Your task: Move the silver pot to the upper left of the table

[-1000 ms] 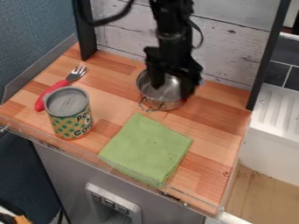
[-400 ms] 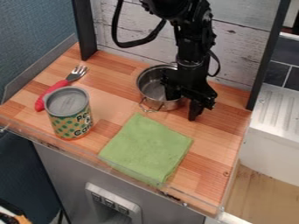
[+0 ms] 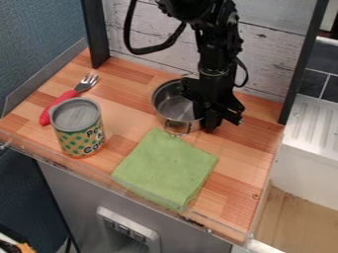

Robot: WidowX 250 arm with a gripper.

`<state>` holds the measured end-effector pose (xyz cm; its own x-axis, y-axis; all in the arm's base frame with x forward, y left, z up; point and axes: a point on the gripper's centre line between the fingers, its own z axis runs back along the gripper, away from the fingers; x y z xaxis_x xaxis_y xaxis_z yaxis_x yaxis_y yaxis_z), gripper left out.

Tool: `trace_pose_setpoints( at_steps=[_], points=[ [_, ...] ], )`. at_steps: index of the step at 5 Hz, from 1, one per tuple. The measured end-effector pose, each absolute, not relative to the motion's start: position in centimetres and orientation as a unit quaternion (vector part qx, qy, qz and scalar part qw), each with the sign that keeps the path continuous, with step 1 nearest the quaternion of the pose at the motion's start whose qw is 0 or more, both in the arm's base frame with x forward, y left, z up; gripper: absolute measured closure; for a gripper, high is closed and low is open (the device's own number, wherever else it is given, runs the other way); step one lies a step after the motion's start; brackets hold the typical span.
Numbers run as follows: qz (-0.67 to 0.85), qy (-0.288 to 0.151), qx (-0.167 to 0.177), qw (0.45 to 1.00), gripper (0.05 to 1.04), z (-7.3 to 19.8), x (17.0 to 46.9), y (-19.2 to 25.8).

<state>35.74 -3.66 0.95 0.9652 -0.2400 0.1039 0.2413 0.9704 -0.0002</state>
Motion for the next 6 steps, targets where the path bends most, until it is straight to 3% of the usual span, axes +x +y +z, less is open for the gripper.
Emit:
trace_pose_setpoints(
  at_steps=[1, 2, 3, 5, 6],
  points=[
    [-0.121, -0.064, -0.014, 0.990, 0.993, 2.7, 35.9, -2.9],
    [-0.114, -0.083, -0.018, 0.990, 1.002, 5.2, 36.1, -1.3],
    [-0.075, -0.097, -0.010, 0.992, 1.002, 6.8, 36.0, 3.2],
    [-0.038, -0.056, 0.009, 0.998, 1.002, 3.1, 35.4, 9.7],
    [-0.037, -0.045, 0.014, 0.998, 1.002, 2.1, 35.7, 10.3]
  ],
)
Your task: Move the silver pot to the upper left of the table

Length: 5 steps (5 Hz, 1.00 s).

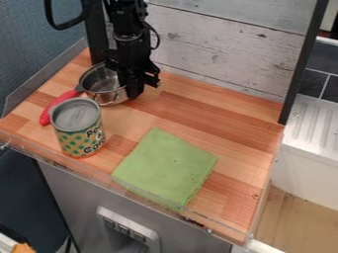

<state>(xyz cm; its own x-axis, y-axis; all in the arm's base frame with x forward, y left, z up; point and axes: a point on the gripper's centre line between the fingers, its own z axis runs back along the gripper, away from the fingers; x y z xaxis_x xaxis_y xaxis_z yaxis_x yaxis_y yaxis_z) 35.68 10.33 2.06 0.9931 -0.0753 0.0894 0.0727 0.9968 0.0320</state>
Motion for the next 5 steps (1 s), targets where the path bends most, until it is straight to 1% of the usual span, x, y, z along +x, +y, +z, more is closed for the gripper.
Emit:
trace_pose_setpoints(
  at_steps=[1, 2, 3, 4, 5],
  points=[
    [-0.042, -0.038, 0.016, 0.998, 1.002, 1.3, 35.7, 10.2],
    [-0.046, -0.041, 0.015, 0.998, 1.002, 1.3, 35.9, 10.0],
    [-0.057, -0.041, 0.013, 0.997, 0.970, 1.4, 36.1, 9.2],
    [-0.070, -0.032, 0.006, 0.997, 0.784, 1.3, 36.0, 8.4],
    [-0.070, -0.037, 0.005, 0.997, 0.498, 2.1, 36.0, 8.3]
  ],
)
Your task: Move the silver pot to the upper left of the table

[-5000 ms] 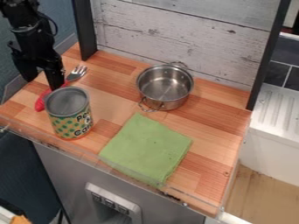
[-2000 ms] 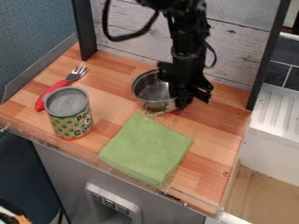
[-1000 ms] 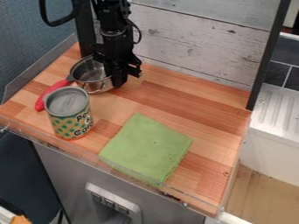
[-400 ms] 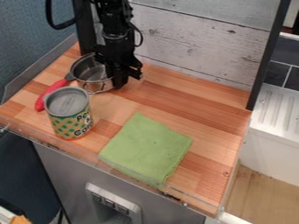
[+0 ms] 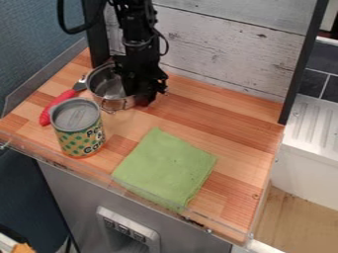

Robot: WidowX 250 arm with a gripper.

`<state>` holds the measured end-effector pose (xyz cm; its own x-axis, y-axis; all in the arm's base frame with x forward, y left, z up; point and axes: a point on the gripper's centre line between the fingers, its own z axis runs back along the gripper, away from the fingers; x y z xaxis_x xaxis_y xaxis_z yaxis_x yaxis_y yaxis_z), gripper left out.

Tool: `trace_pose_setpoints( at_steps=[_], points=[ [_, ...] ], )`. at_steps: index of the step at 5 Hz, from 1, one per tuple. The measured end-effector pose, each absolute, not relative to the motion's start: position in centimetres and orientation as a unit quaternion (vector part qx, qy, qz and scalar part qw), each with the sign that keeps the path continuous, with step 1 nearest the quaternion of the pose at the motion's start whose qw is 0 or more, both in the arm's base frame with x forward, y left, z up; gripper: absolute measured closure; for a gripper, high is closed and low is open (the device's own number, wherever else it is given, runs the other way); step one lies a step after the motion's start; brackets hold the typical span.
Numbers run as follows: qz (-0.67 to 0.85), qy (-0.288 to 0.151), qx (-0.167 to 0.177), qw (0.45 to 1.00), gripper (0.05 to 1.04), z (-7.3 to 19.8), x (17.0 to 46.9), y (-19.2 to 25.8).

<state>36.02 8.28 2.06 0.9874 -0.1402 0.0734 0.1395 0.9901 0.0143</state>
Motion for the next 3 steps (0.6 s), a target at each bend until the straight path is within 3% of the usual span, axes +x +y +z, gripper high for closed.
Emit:
trace_pose_setpoints(
  at_steps=[1, 2, 3],
  points=[
    [-0.069, -0.054, 0.013, 0.996, 0.200, 4.0, 36.2, 8.4],
    [-0.059, -0.079, 0.031, 0.995, 0.072, 6.7, 36.1, 8.7],
    [-0.040, -0.079, 0.037, 0.995, 0.077, 8.0, 35.4, 8.8]
  ],
)
